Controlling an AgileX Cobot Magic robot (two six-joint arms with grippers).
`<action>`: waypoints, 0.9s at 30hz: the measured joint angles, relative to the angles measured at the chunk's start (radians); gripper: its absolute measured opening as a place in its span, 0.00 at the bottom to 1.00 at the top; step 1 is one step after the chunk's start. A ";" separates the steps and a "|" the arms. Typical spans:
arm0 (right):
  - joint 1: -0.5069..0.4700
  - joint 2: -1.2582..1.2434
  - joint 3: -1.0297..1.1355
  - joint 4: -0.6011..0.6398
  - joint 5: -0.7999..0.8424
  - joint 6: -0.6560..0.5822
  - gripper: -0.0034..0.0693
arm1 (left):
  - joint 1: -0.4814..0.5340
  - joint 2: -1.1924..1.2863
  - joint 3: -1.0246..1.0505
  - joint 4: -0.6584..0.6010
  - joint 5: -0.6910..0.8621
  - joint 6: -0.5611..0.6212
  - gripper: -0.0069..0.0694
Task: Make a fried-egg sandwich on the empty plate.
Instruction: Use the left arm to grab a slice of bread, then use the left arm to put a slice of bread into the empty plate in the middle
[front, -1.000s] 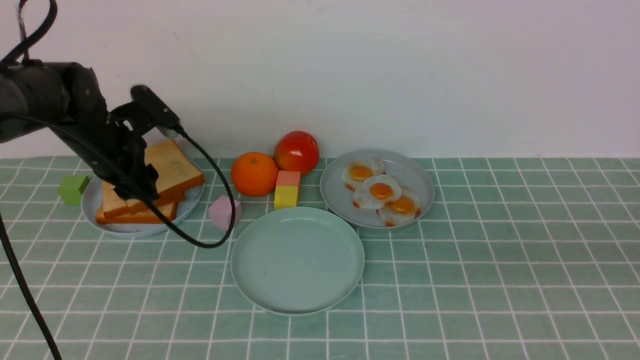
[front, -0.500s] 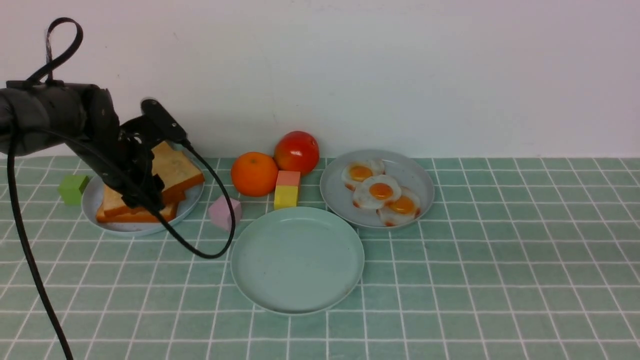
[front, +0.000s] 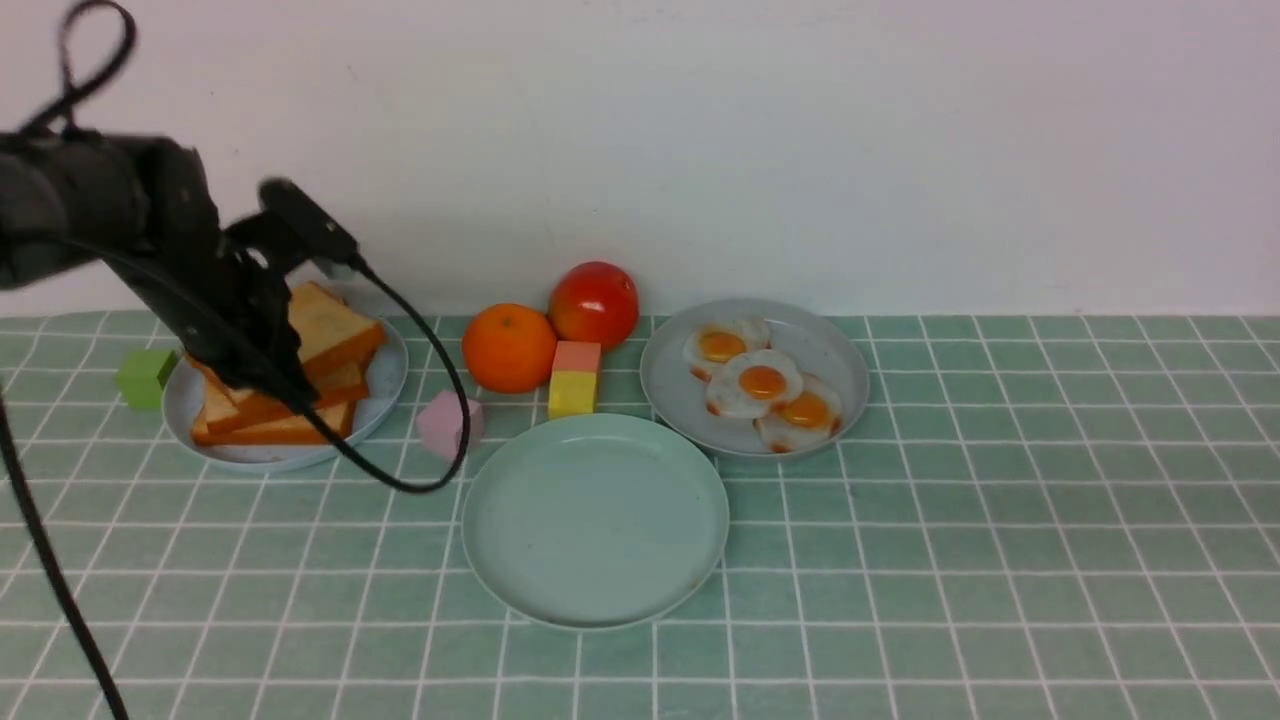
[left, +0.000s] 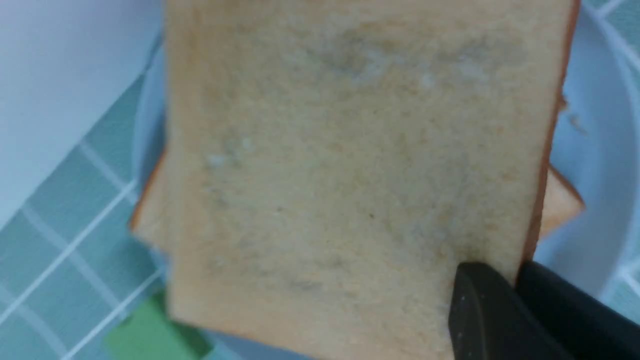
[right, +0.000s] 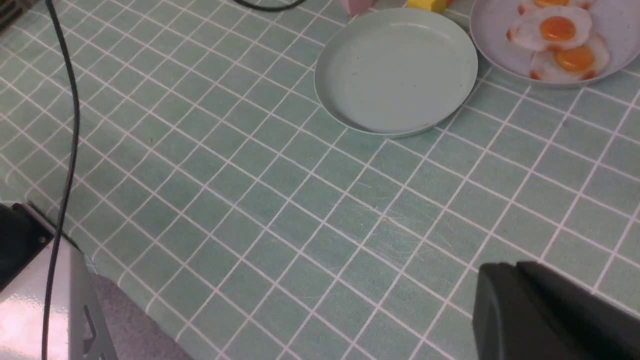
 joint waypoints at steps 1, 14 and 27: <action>0.000 0.000 0.000 0.000 0.001 -0.001 0.11 | -0.004 -0.036 0.000 -0.018 0.023 -0.017 0.13; 0.000 0.000 0.000 0.000 0.013 -0.023 0.13 | -0.476 -0.293 0.259 -0.096 0.117 -0.243 0.13; 0.000 0.000 0.000 0.021 0.063 -0.023 0.13 | -0.581 -0.124 0.284 0.109 -0.086 -0.342 0.13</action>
